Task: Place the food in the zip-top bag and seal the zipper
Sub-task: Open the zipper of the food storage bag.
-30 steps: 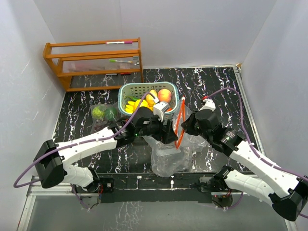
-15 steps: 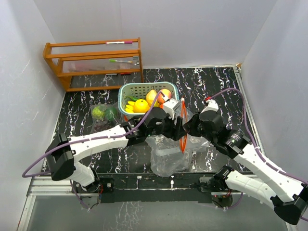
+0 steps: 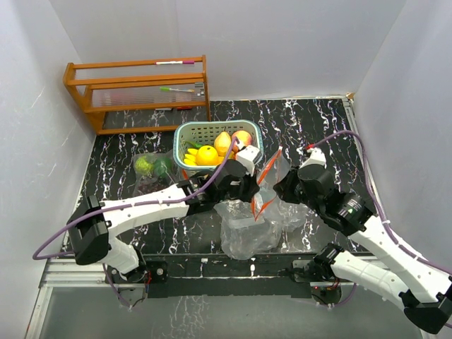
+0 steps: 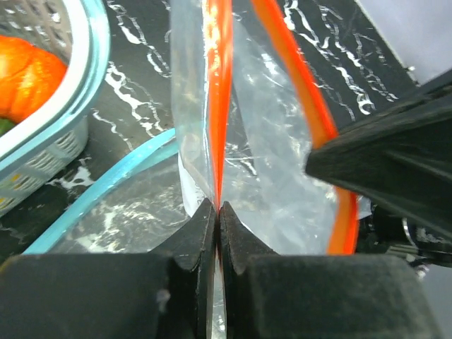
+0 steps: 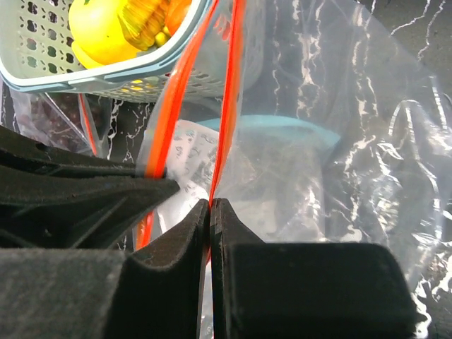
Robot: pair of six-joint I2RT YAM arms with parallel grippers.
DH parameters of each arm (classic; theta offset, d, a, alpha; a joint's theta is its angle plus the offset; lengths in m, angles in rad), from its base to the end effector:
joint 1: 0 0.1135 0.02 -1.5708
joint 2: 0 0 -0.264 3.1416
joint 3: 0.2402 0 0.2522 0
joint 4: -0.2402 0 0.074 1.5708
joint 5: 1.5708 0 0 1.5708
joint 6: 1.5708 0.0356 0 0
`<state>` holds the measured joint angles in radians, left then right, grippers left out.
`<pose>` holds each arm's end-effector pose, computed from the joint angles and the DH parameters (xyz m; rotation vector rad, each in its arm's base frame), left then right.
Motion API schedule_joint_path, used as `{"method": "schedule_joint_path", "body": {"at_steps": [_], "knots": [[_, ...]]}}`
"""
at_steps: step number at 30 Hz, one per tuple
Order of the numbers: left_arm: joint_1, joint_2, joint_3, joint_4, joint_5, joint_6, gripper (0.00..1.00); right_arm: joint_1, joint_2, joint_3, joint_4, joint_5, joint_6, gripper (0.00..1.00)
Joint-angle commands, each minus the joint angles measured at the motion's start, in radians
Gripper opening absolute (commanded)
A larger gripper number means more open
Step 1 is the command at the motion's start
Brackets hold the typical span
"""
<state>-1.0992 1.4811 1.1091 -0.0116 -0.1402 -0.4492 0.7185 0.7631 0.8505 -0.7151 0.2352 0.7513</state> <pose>0.1624 -0.3075 0.3024 0.5637 1.9778 -0.8660 0.1228 0.0964 0.3133 0.1712 2.2306 0.5678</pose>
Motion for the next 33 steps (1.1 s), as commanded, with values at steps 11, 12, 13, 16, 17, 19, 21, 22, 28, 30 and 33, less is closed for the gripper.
{"method": "schedule_joint_path", "body": {"at_steps": [11,12,13,16,17,19,21,22,28,30,33], "knots": [[-0.004,-0.285,-0.003,-0.253,-0.565,0.085,0.0,-0.001,-0.016,0.208,-0.414,0.225,0.115,0.08],[-0.004,-0.298,-0.002,-0.265,-0.58,0.086,0.0,-0.001,-0.016,0.212,-0.438,0.236,0.13,0.08],[-0.004,-0.309,-0.002,-0.274,-0.595,0.09,0.0,-0.002,-0.017,0.214,-0.457,0.244,0.141,0.08],[-0.003,-0.342,-0.004,-0.293,-0.621,0.105,0.0,-0.001,-0.022,0.206,-0.481,0.247,0.16,0.08],[-0.004,-0.352,-0.007,-0.291,-0.622,0.111,0.0,-0.001,-0.022,0.201,-0.481,0.245,0.163,0.08],[-0.004,-0.37,-0.012,-0.288,-0.616,0.117,0.0,-0.002,-0.017,0.194,-0.48,0.242,0.164,0.08],[-0.004,-0.381,-0.015,-0.284,-0.585,0.119,0.0,-0.002,-0.016,0.195,-0.451,0.21,0.134,0.08],[-0.004,-0.388,-0.017,-0.273,-0.554,0.123,0.0,-0.001,-0.022,0.2,-0.393,0.172,0.104,0.08],[-0.004,-0.427,-0.023,-0.222,-0.401,0.136,0.0,-0.002,-0.077,0.23,-0.066,-0.074,-0.048,0.42],[-0.004,-0.434,-0.025,-0.22,-0.38,0.119,0.0,-0.002,-0.053,0.246,-0.039,-0.077,-0.056,0.51],[-0.003,-0.43,-0.032,-0.212,-0.349,0.101,0.0,-0.001,0.015,0.262,-0.03,-0.1,-0.073,0.54]]}}
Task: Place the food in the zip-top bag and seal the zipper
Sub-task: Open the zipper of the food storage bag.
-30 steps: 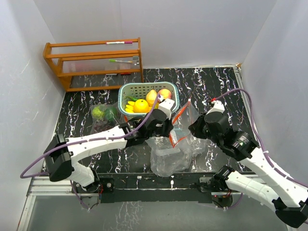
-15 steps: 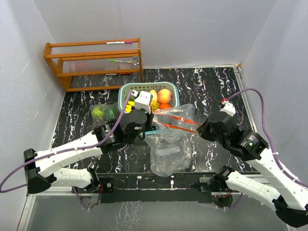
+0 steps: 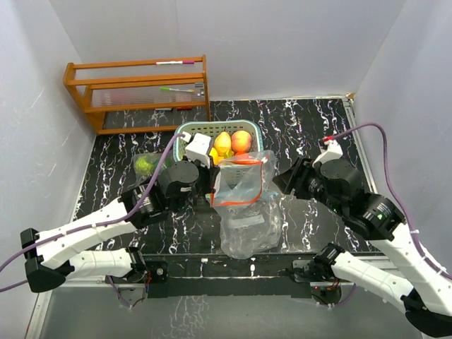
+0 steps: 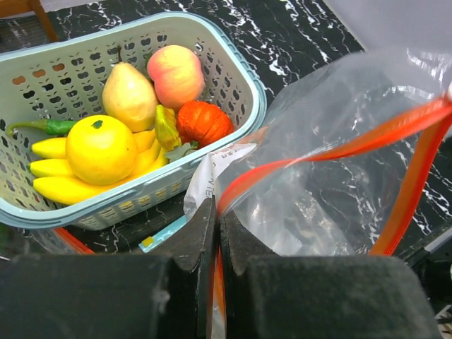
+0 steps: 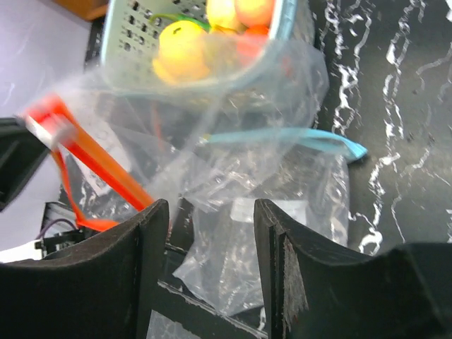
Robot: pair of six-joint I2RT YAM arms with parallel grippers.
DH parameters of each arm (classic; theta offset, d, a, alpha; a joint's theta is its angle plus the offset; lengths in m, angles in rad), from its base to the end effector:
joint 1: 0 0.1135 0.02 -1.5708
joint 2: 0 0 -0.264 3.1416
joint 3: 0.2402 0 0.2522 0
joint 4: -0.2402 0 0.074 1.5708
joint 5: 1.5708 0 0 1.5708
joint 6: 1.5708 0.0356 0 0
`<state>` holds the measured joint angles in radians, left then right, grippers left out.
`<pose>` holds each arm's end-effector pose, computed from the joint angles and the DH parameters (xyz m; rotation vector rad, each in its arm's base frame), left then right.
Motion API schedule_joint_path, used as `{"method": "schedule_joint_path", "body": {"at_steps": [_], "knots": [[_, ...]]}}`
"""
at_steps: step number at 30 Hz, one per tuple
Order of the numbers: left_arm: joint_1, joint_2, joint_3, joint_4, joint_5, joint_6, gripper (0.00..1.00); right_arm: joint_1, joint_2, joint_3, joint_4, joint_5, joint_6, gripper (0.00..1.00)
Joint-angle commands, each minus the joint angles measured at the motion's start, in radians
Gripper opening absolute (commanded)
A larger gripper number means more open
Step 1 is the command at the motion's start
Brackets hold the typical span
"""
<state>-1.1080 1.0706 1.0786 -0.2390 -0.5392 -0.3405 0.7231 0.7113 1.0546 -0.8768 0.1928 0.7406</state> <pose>0.1233 -0.2063 0.3832 0.3020 1.7775 -0.5598 0.0977 0.0771 0.3694 0.1384 2.1627 0.6697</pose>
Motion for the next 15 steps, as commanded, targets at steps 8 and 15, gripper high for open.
{"method": "schedule_joint_path", "body": {"at_steps": [8,15], "knots": [[0.005,0.018,0.02,-0.004,0.077,-0.029,0.0,-0.006,0.165,0.084,0.227,-0.14,-0.036,0.56],[0.005,0.015,0.04,-0.031,0.052,-0.02,0.0,-0.006,0.119,0.066,0.184,-0.121,-0.025,0.56]]}}
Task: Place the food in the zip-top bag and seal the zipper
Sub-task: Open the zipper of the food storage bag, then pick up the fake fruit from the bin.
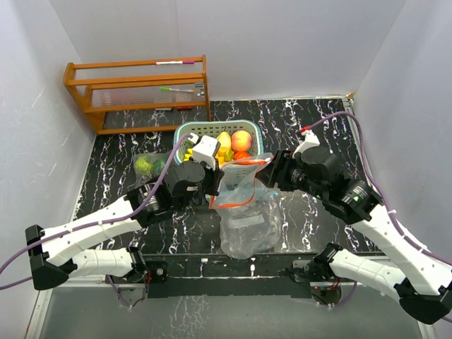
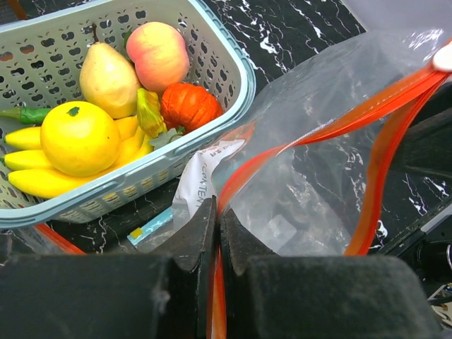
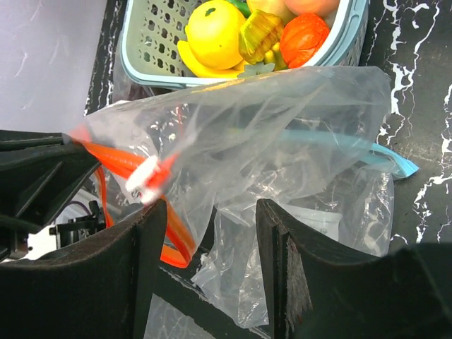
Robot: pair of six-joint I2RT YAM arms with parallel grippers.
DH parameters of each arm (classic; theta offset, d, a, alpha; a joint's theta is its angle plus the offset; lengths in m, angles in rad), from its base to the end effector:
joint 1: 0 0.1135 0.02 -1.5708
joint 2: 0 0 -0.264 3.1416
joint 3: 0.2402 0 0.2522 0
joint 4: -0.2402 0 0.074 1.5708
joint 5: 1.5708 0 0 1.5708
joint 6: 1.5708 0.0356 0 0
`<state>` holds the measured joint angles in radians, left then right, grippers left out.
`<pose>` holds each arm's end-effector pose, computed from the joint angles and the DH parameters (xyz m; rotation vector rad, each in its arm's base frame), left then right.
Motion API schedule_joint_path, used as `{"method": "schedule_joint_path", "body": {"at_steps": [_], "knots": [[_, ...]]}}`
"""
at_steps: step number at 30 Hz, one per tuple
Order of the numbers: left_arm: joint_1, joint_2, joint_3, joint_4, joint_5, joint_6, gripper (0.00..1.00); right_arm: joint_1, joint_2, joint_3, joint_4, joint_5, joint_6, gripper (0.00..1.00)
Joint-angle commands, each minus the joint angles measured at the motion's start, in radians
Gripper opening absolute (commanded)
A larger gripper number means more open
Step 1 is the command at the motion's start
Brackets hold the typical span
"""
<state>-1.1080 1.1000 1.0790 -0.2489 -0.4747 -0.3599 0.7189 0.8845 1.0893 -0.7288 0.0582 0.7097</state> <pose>0.1254 -0.2149 0.3754 0.3534 1.8179 -0.6011 0.1332 0.1138 0.3715 0.0268 2.1964 0.7820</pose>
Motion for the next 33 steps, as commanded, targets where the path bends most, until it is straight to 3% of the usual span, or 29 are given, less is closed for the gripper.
{"method": "schedule_joint_path", "body": {"at_steps": [1,8,15,29,33], "knots": [[0.005,-0.021,0.05,-0.038,-0.016,0.001,0.0,-0.001,-0.063,0.032,0.015,0.028,0.005,0.56],[0.005,-0.154,0.187,-0.29,-0.118,0.021,0.0,-0.001,-0.077,0.097,-0.089,0.084,-0.045,0.56],[0.005,-0.286,0.322,-0.616,-0.318,-0.004,0.0,-0.002,-0.017,0.103,-0.041,0.075,-0.095,0.56],[0.005,-0.343,0.482,-1.085,-0.637,-0.217,0.0,-0.002,0.418,0.403,0.073,0.069,-0.294,0.57],[0.005,-0.357,0.484,-1.082,-0.594,-0.209,0.0,-0.002,0.585,0.505,0.074,0.111,-0.328,0.72]]}}
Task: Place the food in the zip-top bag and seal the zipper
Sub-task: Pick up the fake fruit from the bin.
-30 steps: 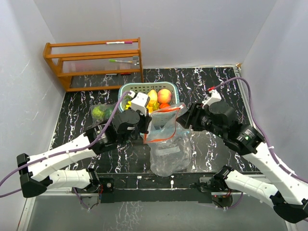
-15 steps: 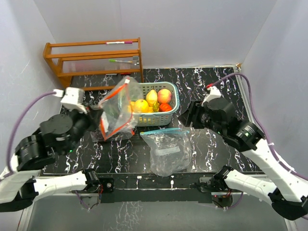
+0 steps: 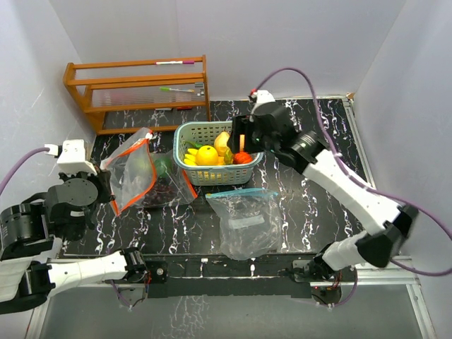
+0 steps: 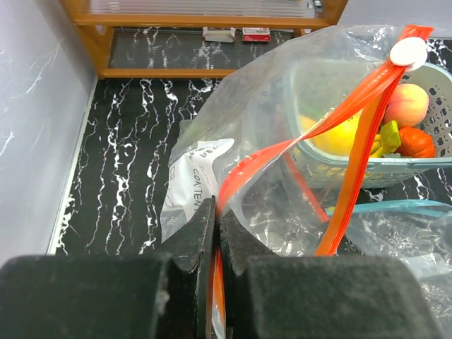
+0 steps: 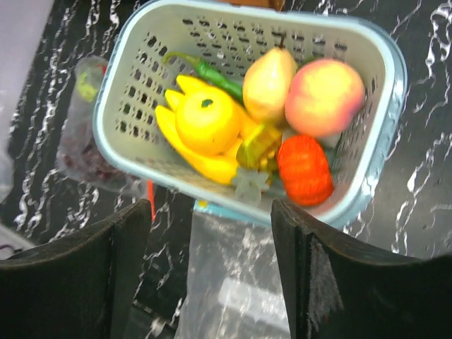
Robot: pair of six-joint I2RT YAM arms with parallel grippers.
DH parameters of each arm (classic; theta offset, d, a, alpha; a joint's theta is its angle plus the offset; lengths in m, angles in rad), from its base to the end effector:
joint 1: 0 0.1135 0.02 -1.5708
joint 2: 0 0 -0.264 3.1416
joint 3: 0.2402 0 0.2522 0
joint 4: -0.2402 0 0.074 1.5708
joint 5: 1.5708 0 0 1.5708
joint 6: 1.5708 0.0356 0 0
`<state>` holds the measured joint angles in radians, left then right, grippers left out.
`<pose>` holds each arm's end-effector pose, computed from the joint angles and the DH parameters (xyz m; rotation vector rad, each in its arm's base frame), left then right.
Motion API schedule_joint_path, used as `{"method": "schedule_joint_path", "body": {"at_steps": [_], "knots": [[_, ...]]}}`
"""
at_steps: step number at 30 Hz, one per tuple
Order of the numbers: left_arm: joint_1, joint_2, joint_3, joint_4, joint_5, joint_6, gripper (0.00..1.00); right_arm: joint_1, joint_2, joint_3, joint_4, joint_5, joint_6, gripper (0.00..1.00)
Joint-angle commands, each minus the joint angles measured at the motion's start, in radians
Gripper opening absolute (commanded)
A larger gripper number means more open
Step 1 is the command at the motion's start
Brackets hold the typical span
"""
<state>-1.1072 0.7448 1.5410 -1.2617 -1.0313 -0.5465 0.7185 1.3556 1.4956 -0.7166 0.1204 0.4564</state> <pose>0.0438 -0.0193 0.4681 -0.1009 1.8022 -0.1192 0.2207 0.1873 0.4054 -0.2155 2.1841 0.5496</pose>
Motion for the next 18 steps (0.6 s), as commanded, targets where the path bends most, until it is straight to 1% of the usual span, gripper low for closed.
{"method": "schedule_joint_path", "body": {"at_steps": [1,3,4,8,12,18], "knots": [[0.004,-0.014,0.012,-0.051,-0.016,-0.017,0.0,-0.002,0.15,0.118,0.062,0.056,-0.078,0.75],[0.004,-0.044,-0.019,0.001,0.033,0.001,0.0,-0.002,0.228,0.158,0.061,0.079,-0.083,0.82],[0.004,-0.06,-0.037,0.028,0.053,0.009,0.0,-0.001,0.262,0.179,0.059,0.104,-0.085,0.83],[0.004,-0.103,-0.096,0.119,0.101,0.038,0.0,-0.001,0.399,0.283,0.035,0.198,-0.096,0.84],[0.004,-0.108,-0.135,0.204,0.146,0.075,0.0,-0.002,0.537,0.378,-0.022,0.315,-0.095,0.84],[0.004,-0.1,-0.172,0.286,0.174,0.125,0.0,-0.002,0.602,0.411,-0.044,0.432,-0.088,0.85]]}}
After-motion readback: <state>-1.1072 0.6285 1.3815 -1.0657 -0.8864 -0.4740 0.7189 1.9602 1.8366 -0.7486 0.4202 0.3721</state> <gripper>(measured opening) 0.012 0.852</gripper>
